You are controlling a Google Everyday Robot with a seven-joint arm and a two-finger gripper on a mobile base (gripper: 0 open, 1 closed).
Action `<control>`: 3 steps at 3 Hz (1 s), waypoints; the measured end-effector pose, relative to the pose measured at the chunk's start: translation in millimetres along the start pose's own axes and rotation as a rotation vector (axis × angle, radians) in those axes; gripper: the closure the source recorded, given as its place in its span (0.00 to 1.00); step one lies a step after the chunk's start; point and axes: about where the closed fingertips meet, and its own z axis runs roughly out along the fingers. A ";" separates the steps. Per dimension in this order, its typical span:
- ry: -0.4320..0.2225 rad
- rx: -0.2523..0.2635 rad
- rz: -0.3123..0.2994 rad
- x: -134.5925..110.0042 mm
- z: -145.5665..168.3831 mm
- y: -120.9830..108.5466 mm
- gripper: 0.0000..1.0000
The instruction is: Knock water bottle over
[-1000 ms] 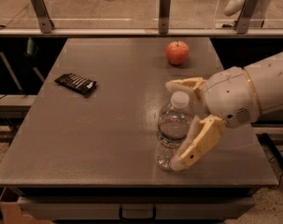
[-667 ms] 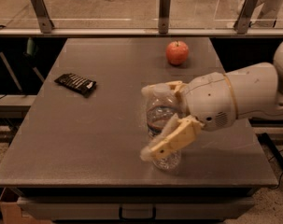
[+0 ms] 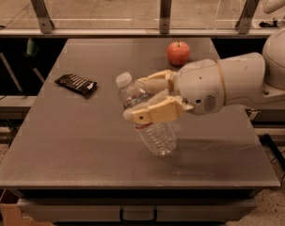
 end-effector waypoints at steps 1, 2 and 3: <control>0.023 0.071 -0.021 -14.5 -13.1 -32.1 0.87; 0.023 0.071 -0.030 -18.9 -12.8 -31.3 1.00; 0.024 0.070 -0.030 -18.8 -12.5 -31.1 1.00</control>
Offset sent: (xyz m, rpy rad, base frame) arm 0.0253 -0.0076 0.0140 -0.0198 -0.0313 -0.0489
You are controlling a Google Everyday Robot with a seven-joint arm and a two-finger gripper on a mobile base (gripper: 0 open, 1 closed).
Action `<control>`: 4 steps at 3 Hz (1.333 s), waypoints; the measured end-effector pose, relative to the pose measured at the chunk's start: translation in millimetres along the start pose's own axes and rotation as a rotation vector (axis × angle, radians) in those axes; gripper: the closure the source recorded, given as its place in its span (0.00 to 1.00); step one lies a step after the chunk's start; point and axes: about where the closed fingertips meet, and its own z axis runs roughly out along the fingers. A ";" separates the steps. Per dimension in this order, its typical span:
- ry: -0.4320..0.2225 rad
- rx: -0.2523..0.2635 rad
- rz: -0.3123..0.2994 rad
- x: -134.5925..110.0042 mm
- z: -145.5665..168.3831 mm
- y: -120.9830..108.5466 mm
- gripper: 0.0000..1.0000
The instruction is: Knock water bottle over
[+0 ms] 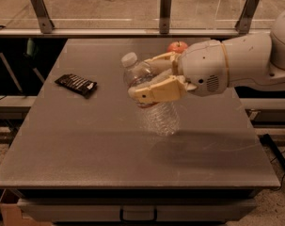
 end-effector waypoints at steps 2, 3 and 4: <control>0.186 0.018 -0.046 5.7 25.1 -49.5 1.00; 0.364 0.000 -0.014 54.0 49.7 -92.7 0.99; 0.434 -0.017 0.017 87.5 62.2 -111.2 0.77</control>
Offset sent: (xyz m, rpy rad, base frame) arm 0.1210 0.0180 -0.0329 -0.4152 -0.0303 -0.0311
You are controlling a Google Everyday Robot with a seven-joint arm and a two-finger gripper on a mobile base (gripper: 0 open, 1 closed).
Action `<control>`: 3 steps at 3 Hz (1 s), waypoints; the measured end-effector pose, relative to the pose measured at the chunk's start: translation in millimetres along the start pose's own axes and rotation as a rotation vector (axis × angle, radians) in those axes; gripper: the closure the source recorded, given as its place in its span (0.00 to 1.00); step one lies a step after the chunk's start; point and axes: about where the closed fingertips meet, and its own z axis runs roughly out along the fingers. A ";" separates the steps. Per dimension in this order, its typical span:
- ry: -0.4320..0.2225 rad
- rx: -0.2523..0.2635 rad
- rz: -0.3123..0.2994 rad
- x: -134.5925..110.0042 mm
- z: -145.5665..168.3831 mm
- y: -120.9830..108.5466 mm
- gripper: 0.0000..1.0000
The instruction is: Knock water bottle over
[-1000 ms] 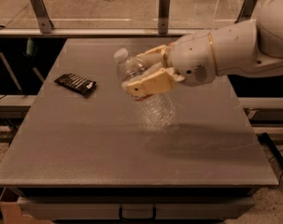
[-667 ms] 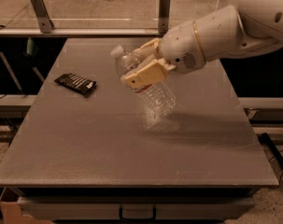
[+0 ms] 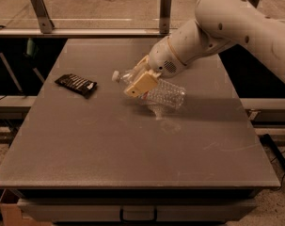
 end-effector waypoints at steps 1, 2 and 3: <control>0.036 -0.010 0.023 20.1 15.0 -7.8 0.53; 0.052 -0.017 0.039 33.8 22.9 -8.3 0.30; 0.052 -0.021 0.043 35.5 24.1 -6.7 0.07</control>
Offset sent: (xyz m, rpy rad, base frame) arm 0.0103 -0.0161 -0.0570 -0.0619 0.0642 -0.0325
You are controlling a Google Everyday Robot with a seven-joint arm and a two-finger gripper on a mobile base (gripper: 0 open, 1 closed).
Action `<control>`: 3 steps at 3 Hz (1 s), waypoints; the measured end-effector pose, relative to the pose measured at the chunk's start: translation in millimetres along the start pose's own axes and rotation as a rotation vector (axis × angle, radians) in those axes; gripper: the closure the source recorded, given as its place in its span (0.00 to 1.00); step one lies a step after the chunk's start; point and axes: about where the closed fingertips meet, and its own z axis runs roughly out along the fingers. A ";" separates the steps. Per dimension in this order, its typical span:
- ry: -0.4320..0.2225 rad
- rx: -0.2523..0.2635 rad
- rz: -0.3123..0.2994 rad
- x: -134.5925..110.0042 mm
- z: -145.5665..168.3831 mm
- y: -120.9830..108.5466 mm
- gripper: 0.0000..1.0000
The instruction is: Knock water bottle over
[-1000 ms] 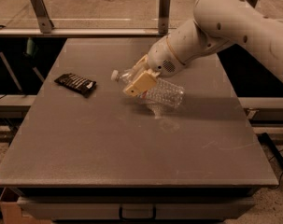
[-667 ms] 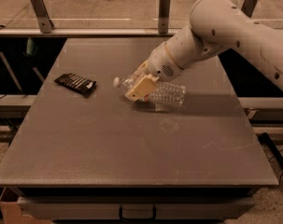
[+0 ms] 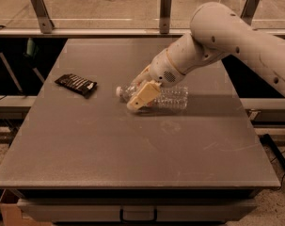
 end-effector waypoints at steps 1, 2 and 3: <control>0.000 0.000 0.000 -0.6 -0.7 0.0 0.00; -0.063 0.019 0.002 -2.4 -12.7 5.6 0.00; -0.201 0.095 -0.044 -16.5 -62.0 12.4 0.00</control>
Offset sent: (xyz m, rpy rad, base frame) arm -0.0170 -0.0241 0.0323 0.1764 -0.0591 -0.0539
